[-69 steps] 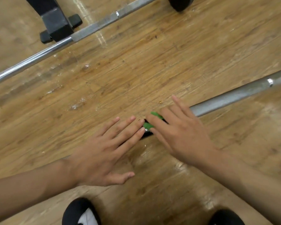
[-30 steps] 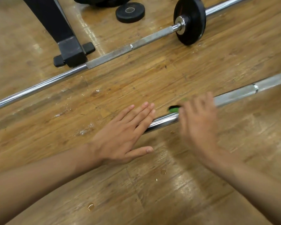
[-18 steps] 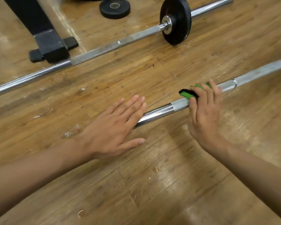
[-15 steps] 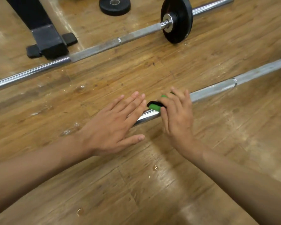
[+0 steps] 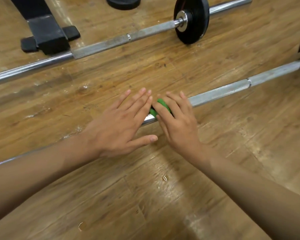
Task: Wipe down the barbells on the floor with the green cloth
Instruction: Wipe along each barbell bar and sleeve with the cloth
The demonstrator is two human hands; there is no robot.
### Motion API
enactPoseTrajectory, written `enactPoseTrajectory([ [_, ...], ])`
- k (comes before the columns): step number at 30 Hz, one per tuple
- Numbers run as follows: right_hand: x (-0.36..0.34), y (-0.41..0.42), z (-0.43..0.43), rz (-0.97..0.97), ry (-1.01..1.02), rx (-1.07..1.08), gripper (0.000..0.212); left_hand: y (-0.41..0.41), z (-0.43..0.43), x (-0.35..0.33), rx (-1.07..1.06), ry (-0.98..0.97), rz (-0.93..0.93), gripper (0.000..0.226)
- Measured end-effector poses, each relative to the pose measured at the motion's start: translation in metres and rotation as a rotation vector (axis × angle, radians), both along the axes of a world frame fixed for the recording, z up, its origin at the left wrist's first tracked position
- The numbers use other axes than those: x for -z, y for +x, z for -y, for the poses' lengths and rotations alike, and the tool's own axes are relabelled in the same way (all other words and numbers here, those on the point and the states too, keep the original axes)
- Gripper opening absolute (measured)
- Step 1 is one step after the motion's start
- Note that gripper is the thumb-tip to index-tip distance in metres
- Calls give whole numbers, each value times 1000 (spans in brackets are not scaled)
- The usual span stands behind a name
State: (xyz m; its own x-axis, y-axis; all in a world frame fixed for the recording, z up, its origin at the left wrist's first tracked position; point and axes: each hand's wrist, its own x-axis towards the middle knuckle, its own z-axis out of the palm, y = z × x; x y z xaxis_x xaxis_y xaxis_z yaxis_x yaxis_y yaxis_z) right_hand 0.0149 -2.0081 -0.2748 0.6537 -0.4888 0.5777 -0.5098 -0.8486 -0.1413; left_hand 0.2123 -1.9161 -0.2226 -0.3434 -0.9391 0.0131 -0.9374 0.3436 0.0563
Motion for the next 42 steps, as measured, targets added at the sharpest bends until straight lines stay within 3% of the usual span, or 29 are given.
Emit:
enactPoseTrajectory([
  [3, -11, -40, 45, -174, -130, 1, 35, 3, 0, 0, -8, 8, -17, 99],
  [6, -21, -82, 71, -191, -7, 216, 40, 3, 1, 3, -5, -10, -30, 101],
  [11, -27, -57, 41, -134, 199, 429, 39, 2, -2, 5, 5, -49, -26, 100],
  [14, -40, -69, 44, -238, 247, 358, 45, 0, -4, 2, 25, -52, -12, 99],
  [19, -36, -101, 71, -339, 12, 127, 48, -6, -7, 2, 52, -67, 52, 99],
  [25, -19, -98, 79, -135, 15, 13, 34, -18, -11, -12, 65, 13, 193, 108],
  [29, -13, -105, 93, -91, -120, -88, 28, -33, -6, -29, 46, 98, 290, 104],
  [33, -6, -104, 86, 92, -82, -25, 22, -55, -10, -40, -61, 200, 358, 100],
  [37, -4, -95, 74, 212, 39, 69, 22, -71, -4, -47, -98, 293, 268, 99],
  [42, -7, -84, 65, 249, 100, 169, 21, -91, 11, -45, 43, 311, 159, 98],
])
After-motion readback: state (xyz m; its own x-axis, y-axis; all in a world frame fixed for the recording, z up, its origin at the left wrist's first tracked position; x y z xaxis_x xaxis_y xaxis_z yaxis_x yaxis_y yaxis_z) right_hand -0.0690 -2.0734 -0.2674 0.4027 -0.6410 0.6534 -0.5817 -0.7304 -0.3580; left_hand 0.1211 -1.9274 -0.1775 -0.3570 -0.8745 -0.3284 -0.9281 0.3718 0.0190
